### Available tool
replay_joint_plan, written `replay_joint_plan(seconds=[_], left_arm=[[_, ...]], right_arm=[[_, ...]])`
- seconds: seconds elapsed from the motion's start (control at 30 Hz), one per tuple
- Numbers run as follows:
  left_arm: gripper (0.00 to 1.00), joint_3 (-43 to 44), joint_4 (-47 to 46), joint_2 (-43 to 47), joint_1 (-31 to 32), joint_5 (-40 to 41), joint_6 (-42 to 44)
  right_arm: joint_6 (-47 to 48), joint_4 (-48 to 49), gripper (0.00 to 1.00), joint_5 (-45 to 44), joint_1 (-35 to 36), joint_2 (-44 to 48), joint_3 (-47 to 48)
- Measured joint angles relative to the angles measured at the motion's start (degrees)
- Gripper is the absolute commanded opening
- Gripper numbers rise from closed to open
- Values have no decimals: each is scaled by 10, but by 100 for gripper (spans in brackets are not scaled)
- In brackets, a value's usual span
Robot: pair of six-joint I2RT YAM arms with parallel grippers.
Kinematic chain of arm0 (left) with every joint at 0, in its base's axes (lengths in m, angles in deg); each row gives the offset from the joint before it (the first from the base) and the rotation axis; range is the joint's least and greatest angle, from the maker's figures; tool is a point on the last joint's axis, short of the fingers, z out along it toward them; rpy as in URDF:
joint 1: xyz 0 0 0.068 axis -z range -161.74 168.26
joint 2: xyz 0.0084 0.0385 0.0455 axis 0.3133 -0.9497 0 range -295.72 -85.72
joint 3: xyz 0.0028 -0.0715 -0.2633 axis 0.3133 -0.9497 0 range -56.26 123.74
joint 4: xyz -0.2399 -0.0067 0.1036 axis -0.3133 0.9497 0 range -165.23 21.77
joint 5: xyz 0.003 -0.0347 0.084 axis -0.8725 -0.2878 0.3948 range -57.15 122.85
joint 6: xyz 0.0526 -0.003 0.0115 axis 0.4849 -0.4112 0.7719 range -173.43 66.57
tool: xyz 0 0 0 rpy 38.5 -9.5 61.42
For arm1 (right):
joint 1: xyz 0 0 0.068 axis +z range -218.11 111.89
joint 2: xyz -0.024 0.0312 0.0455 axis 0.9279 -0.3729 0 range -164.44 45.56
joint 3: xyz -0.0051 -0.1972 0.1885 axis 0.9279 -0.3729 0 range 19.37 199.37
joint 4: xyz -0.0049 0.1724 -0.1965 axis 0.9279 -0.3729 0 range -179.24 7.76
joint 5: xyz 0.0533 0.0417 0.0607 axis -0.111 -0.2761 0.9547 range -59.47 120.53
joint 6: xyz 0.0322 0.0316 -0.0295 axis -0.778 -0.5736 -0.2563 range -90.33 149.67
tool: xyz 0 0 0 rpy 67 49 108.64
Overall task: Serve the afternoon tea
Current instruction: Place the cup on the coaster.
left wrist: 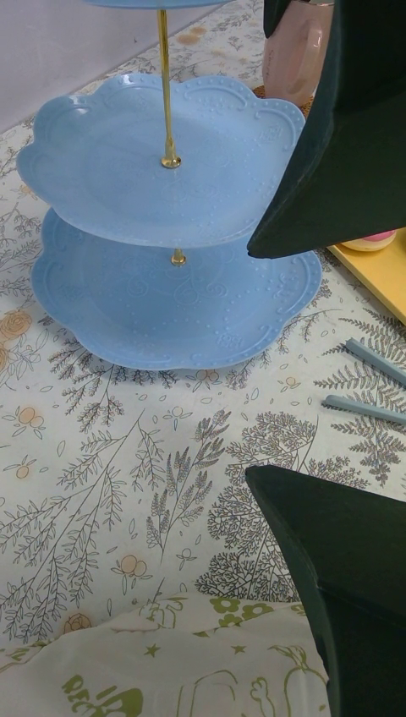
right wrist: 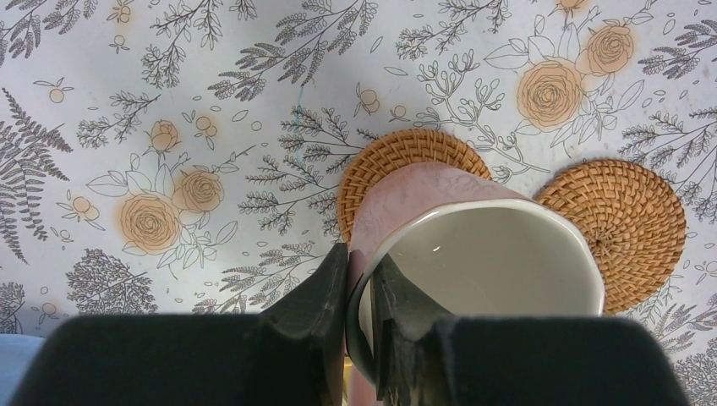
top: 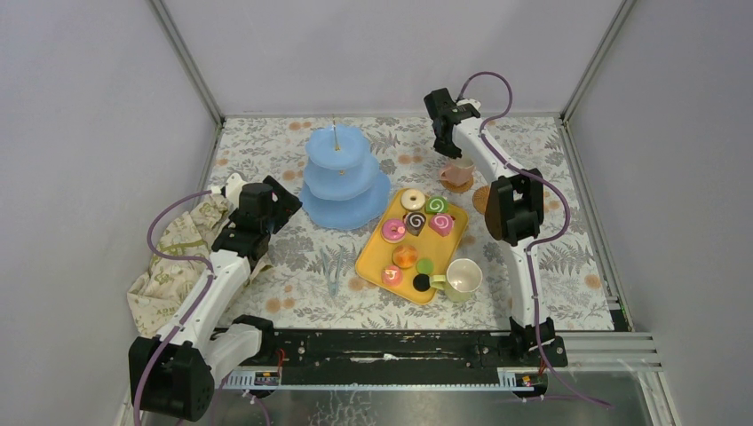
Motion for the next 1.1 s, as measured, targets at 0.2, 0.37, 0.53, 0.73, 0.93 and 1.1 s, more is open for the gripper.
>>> replay_joint_plan(seconds=[0.2,0.37,0.53,0.73,0.93,1.1], left_arm=[[100,0,0,0,0,0,0],[100,0,-1,0,0,0,0],[100,0,-1,0,0,0,0],[100,0,-1,0,0,0,0],[100,0,-1,1,0,0,0],[100,0,-1,4,0,0,0]], right_arm=[[0,2,0,1,0,0,-1],[2,12,9,1,0,0,-7],[6,16,24,1,0,0,-10],[8,24,40,7,0,0,-20],[8,26,45,17,0,0,-27],[11,27,47,17,0,0,-27]])
